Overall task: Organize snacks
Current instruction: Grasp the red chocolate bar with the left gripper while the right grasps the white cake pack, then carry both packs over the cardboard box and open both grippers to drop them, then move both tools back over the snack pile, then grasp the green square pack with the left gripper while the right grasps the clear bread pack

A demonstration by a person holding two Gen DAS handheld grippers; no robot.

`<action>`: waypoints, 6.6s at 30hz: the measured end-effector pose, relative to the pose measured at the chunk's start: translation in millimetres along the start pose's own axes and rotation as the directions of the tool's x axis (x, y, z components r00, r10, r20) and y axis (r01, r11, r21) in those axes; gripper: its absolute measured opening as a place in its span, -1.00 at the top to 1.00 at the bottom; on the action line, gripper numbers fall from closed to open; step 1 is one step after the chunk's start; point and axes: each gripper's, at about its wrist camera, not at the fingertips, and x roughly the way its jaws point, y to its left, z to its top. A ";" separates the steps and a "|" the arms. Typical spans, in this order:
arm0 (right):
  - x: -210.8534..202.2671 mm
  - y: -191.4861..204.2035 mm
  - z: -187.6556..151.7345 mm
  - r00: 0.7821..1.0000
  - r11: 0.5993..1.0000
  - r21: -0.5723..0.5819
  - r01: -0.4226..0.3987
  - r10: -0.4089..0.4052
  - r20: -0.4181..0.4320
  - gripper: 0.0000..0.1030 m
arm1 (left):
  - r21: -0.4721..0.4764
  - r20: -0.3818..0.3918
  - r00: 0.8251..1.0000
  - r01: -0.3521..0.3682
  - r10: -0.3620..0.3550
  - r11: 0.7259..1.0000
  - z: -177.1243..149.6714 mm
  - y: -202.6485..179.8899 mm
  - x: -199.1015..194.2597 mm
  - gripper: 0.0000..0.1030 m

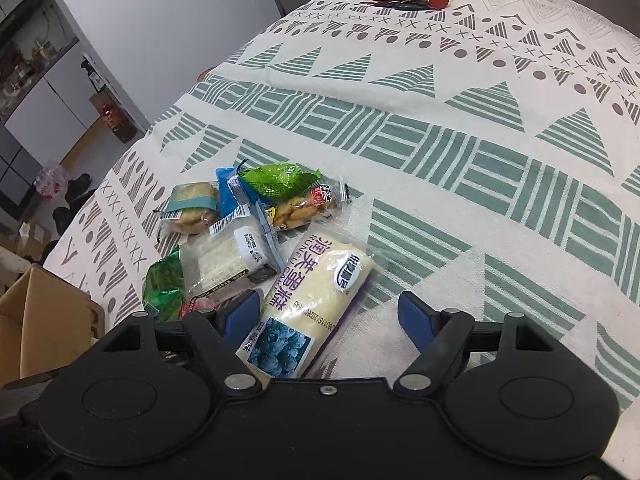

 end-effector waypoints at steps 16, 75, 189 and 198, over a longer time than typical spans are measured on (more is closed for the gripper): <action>-6.4 12.0 -9.5 0.999 0.996 -0.090 0.020 -0.023 -0.030 -0.29 | 0.011 0.022 0.999 0.024 -0.024 1.000 -11.0 -2.3 -6.0 0.60; -110.9 154.5 -44.1 0.978 0.951 -0.265 -0.161 0.190 0.088 0.48 | -0.358 0.292 0.947 -0.020 0.132 0.933 -51.0 119.0 -173.9 0.63; 22.6 8.8 26.8 0.982 0.979 -0.082 -0.185 0.181 -0.050 -0.34 | -0.133 0.117 0.987 -0.094 0.110 0.987 50.7 23.2 -11.7 -0.53; 32.3 -5.2 32.0 0.964 0.966 0.015 -0.260 0.260 -0.050 -0.32 | -0.157 0.036 0.994 -0.093 0.100 0.983 43.4 29.5 21.8 -0.17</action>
